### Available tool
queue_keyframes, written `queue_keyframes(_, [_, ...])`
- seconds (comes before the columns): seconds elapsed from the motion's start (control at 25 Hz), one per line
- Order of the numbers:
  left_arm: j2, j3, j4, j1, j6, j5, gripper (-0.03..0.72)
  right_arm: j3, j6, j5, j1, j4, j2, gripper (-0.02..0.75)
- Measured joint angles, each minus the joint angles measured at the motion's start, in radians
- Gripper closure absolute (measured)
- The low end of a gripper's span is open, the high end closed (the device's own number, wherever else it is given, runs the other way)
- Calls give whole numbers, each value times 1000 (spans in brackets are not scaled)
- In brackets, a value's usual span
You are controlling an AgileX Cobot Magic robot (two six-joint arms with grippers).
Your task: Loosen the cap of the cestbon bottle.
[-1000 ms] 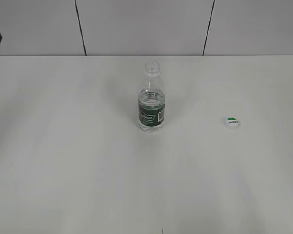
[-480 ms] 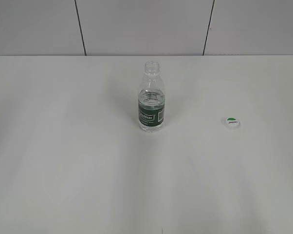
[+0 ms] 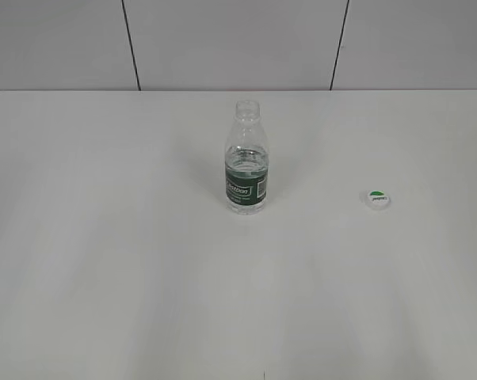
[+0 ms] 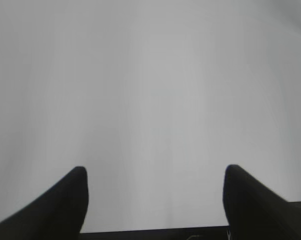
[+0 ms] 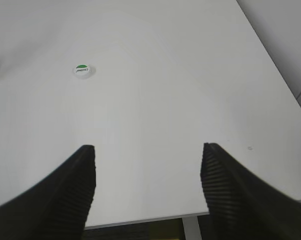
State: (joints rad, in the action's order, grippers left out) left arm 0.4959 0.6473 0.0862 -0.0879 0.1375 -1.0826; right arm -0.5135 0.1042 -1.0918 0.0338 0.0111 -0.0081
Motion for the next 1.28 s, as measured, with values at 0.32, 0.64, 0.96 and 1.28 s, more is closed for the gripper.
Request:
queue_keyframes(0.32, [-294,-62,-25,0,-37,20,178,0,0,0,0,0,0,234])
queue_keyframes(0.64, [-458,-121,-86,0,-109,14,178,0,0,0,0,0,0,234])
queue_keyframes(0.96, [-503,-121,-93,0,-111,13,178,0,0,0,0,0,0,234])
queue_keyframes(1.28, [-503,-121,-94,0,-111,13,178,0,0,0,0,0,0,234])
